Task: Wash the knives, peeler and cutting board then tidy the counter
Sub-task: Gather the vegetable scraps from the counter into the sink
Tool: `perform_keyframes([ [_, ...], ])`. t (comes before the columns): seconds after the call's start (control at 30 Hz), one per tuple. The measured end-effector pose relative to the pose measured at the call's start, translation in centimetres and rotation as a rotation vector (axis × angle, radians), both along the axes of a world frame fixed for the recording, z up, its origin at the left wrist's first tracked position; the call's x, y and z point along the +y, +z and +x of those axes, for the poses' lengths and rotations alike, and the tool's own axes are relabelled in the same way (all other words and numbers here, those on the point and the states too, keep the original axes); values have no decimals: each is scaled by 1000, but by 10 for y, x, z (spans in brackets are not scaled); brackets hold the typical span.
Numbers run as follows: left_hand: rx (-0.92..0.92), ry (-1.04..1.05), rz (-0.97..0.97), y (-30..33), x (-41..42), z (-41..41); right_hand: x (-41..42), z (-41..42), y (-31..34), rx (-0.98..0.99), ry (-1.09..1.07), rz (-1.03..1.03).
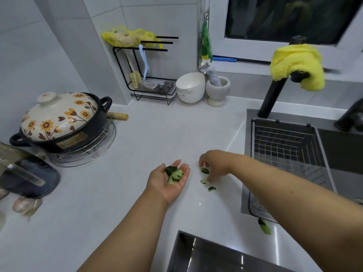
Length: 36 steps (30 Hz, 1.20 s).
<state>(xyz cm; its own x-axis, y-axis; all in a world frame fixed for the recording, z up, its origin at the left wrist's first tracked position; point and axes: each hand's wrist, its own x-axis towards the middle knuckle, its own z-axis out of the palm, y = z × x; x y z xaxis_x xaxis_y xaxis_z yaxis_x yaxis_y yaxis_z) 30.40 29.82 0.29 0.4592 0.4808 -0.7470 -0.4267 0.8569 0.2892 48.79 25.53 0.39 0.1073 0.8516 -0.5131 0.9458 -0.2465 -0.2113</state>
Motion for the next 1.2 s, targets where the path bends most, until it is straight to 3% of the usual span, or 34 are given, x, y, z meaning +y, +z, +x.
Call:
perform_keyframes([
  [0.5,21,-4,-27,-8,-2,-5,-18,-3,-21,91,275,64],
  [0.83,43,-43,-30,-8,-6,4,-20,-2,-22,114,140,137],
  [1.0,33,-93,-34,-6,-11,17,-13,1,23,573,-212,343],
  [1.07,-10,-115,-38,-3,-16,26,-11,-4,38,624,-170,341],
  [1.2,-84,-131,-21,3,-23,39,-15,-4,51,465,-4,235],
])
